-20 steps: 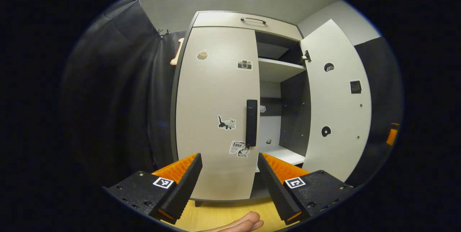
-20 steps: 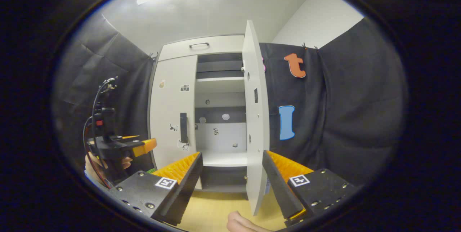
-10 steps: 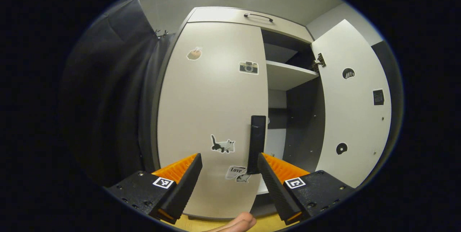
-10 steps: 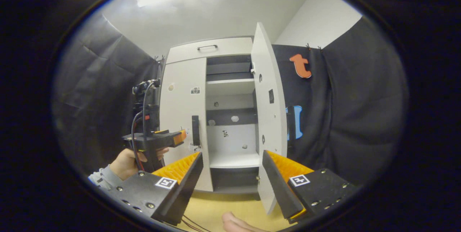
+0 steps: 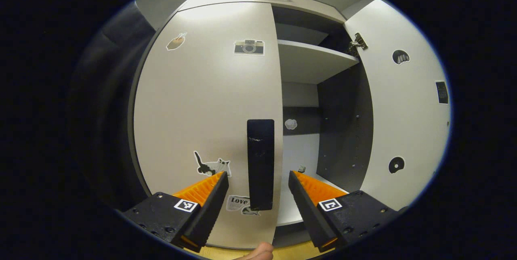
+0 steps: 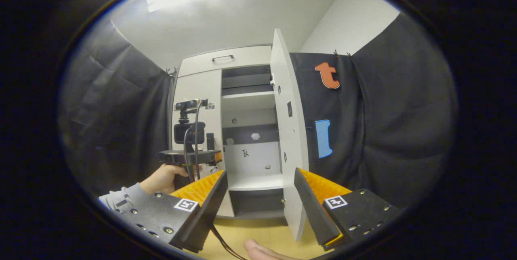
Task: Open the right door of the double-door shoe cabinet with the right hand, and open the left door with the left hand.
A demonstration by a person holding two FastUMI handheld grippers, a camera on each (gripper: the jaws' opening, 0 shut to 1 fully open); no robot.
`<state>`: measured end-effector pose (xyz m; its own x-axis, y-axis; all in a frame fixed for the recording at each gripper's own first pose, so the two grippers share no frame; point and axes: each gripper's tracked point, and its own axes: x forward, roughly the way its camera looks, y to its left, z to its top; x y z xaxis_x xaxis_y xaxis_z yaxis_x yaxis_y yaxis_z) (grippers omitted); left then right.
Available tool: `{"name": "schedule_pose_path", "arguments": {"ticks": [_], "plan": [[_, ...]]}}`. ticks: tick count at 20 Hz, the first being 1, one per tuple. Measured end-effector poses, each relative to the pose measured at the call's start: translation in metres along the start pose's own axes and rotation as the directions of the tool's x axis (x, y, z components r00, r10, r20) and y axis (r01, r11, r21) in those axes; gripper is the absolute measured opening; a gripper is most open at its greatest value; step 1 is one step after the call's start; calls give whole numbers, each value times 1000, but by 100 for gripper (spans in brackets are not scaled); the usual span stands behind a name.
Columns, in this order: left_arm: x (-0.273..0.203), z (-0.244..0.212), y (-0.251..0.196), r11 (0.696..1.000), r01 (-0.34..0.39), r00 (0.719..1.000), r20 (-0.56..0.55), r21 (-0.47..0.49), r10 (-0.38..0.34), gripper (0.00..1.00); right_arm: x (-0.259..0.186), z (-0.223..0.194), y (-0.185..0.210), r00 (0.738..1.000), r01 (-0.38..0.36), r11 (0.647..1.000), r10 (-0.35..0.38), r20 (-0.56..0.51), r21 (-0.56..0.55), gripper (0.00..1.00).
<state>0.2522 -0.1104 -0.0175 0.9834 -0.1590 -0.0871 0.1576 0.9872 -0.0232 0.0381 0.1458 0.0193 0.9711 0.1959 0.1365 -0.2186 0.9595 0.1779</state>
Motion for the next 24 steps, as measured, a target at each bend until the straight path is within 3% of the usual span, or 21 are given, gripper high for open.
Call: {"name": "schedule_pose_path", "arguments": {"ticks": [4, 5, 6, 7, 11, 12, 13, 16, 17, 19, 20, 23, 24], "plan": [[15, -16, -6, 1000, 15, 996, -88, -25, -17, 68, -2, 3, -9, 1000, 11, 1000, -11, 14, 9, 98], [19, -19, 1, 1000, -11, 995, -96, -23, 9, 61, -1, 3, -10, 1000, 9, 1000, -10, 14, 11, 98], [15, -13, 2, 999, -14, 997, -77, -36, 11, 43, -2, 3, -11, 1000, 9, 1000, -9, 12, 12, 98], [19, -11, 1, 1000, -7, 998, -69, -30, 5, 39, -4, 1, -12, 1000, 9, 1000, -9, 8, 11, 98], [17, -14, 0, 1000, 17, 997, -72, -6, -18, 33, -3, -5, -15, 999, 30, 999, -31, -14, -21, 98], [17, -12, 0, 1000, 23, 997, -71, 6, -22, 31, -3, -6, -14, 999, 34, 999, -34, -19, -30, 94], [16, -16, 1, 1000, 23, 996, -88, 6, -23, 30, -2, -8, -11, 999, 31, 999, -32, -26, -36, 98], [10, -13, 0, 1000, 27, 996, -82, -15, -29, 24, -1, -13, -1, 999, 9, 999, -11, -45, -47, 98], [7, -13, 0, 999, 36, 996, -83, -13, -37, 23, 1, -14, 1, 999, 3, 999, -5, -46, -51, 94], [-3, -8, 0, 998, 54, 995, -77, -17, -55, 22, 2, -14, 8, 999, -10, 998, 7, -45, -60, 94], [-5, -10, 1, 998, 64, 994, -85, -14, -65, 22, 0, -12, 9, 999, -7, 998, 4, -45, -60, 98], [-8, -11, 3, 995, 102, 992, -78, -18, -103, 22, -1, -10, 18, 999, -4, 998, 2, -46, -58, 94], [-8, -10, 4, 993, 114, 991, -76, -16, -114, 22, -3, -8, 21, 999, -5, 998, 3, -44, -57, 98]]}}
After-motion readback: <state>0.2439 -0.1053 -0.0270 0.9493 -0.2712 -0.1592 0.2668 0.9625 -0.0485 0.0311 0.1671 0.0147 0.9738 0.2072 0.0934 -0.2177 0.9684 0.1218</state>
